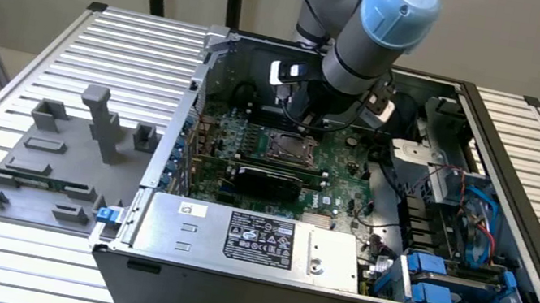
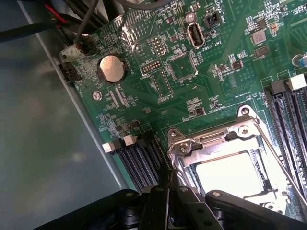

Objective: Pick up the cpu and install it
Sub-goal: 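Install the first cpu locking lever, then install the second cpu locking lever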

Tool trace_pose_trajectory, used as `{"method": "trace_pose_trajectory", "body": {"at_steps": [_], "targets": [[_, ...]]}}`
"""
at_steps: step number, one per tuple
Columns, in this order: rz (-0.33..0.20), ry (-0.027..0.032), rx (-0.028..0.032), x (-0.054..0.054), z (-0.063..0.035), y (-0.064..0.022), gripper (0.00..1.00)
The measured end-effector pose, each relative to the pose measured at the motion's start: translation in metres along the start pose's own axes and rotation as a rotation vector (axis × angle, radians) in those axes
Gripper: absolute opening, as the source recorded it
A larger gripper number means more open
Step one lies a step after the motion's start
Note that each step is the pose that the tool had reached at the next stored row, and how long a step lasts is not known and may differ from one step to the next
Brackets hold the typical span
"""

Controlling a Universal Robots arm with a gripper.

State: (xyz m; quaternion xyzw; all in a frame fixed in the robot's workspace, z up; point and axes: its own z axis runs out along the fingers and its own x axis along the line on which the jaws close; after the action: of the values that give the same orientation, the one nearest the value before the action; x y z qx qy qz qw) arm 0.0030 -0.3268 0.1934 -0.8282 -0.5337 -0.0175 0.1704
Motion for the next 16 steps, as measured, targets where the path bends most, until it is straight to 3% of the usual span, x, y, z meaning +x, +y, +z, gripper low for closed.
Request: {"method": "trace_pose_trajectory", "body": {"at_steps": [9,16], "targets": [[0.0,0.0024,0.003,-0.003,-0.0141,-0.0019,0.11],[-0.001,0.005,0.0045,-0.004,-0.0153,-0.0016,0.11]]}}
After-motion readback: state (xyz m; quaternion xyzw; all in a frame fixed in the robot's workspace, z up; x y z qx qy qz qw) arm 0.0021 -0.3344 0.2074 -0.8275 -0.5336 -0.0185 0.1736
